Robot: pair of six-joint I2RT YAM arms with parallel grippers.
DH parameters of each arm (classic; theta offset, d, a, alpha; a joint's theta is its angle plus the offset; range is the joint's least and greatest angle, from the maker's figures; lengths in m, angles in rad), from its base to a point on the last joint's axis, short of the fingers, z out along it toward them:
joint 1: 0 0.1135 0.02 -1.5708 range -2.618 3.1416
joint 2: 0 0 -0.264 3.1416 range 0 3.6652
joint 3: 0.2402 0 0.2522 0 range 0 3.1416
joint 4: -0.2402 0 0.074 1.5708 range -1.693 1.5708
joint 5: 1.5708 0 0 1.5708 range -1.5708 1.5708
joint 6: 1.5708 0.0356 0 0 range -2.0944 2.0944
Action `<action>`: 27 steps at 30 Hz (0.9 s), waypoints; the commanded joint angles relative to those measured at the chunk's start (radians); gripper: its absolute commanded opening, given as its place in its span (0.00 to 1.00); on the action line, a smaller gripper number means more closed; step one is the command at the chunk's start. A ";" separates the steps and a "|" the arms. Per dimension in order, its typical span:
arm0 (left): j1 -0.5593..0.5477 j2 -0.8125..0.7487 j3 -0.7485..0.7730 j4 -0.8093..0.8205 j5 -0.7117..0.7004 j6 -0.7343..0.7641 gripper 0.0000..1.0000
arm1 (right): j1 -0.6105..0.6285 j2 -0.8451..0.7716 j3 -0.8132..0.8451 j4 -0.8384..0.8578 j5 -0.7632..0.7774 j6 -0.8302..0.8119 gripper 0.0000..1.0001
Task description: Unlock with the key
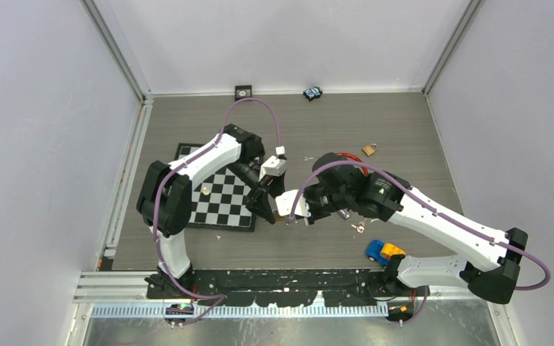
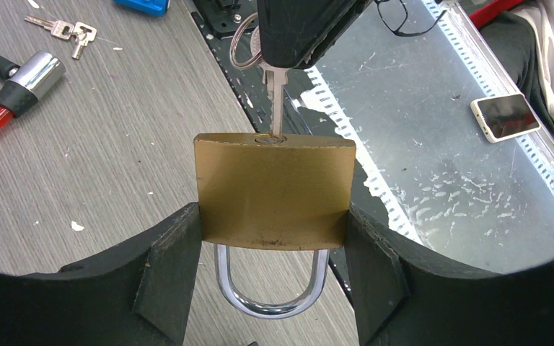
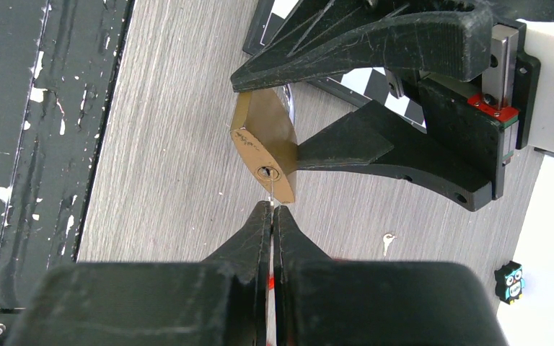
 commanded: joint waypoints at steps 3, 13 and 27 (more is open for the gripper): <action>0.001 -0.027 0.036 -0.038 0.097 0.007 0.00 | 0.007 0.009 0.016 0.028 0.001 0.004 0.01; 0.001 -0.029 0.033 -0.038 0.096 0.009 0.00 | 0.008 0.010 0.009 0.030 0.002 0.002 0.01; 0.001 -0.023 0.037 -0.038 0.094 0.007 0.00 | 0.008 0.008 0.006 0.035 -0.028 0.020 0.01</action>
